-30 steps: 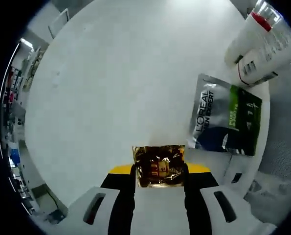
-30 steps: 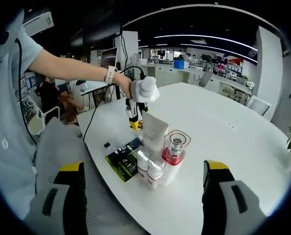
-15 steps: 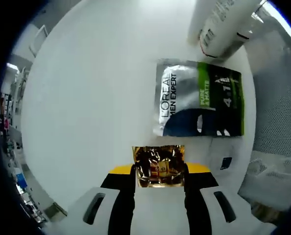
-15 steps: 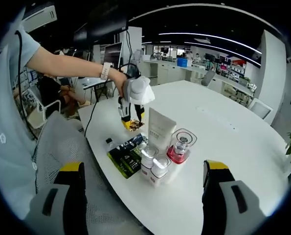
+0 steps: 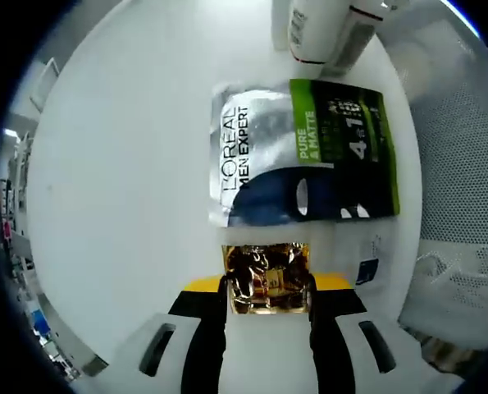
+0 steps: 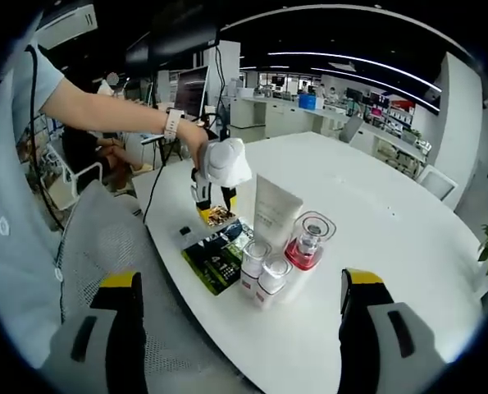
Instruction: Arrange the skincare products in the storage area until every visible bottle or jar stands upright without overlapping.
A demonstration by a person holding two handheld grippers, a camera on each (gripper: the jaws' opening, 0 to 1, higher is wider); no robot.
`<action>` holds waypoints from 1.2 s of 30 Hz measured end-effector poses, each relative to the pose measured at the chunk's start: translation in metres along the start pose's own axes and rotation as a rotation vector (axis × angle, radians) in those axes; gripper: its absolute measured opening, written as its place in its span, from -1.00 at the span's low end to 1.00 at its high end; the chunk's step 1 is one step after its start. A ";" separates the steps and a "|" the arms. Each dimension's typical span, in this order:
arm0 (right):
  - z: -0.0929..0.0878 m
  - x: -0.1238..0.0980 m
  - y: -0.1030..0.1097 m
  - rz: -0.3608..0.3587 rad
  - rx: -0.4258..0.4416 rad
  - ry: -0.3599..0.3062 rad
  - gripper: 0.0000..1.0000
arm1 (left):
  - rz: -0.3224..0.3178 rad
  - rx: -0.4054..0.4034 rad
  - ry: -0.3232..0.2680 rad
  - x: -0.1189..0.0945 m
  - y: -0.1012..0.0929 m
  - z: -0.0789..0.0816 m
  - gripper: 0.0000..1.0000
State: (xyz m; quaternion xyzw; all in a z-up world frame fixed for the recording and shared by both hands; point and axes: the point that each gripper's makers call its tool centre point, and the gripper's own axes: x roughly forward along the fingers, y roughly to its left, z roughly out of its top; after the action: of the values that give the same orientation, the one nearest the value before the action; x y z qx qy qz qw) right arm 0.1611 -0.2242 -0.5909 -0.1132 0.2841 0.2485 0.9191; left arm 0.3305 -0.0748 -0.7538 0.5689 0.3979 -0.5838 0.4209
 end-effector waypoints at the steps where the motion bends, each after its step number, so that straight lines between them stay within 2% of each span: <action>1: 0.000 0.000 0.000 -0.001 -0.001 0.001 1.00 | -0.001 -0.003 -0.005 0.000 -0.001 0.001 -0.26; 7: -0.001 0.002 -0.001 0.001 -0.004 0.007 1.00 | 0.006 0.004 -0.023 -0.002 -0.003 0.007 -0.26; 10: -0.001 0.003 -0.001 0.001 -0.003 0.008 1.00 | 0.007 0.033 0.007 0.001 -0.002 0.003 -0.26; 17: -0.004 0.000 -0.003 -0.009 0.002 0.008 1.00 | -0.008 0.010 -0.049 0.001 -0.003 0.003 -0.25; 19: -0.005 0.000 -0.004 -0.013 0.001 0.012 1.00 | -0.019 0.016 -0.058 0.001 -0.005 0.003 -0.19; 22: -0.005 -0.001 -0.003 -0.012 0.000 0.007 1.00 | -0.012 -0.002 -0.044 0.003 -0.004 -0.002 0.05; 25: -0.003 -0.004 -0.004 -0.017 -0.002 0.002 1.00 | -0.003 -0.014 -0.046 -0.002 -0.003 -0.007 -0.09; 32: -0.004 -0.004 -0.002 -0.015 -0.013 0.005 1.00 | 0.091 -0.171 -0.224 -0.033 0.007 0.006 -0.02; 36: 0.000 -0.003 0.002 -0.006 -0.015 -0.007 1.00 | 0.101 -0.244 -0.297 -0.047 0.000 0.005 0.05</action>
State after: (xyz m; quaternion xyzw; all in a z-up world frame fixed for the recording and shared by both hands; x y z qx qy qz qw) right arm 0.1575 -0.2236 -0.5891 -0.1201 0.2788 0.2485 0.9198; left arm 0.3289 -0.0780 -0.7071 0.4405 0.3702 -0.5871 0.5694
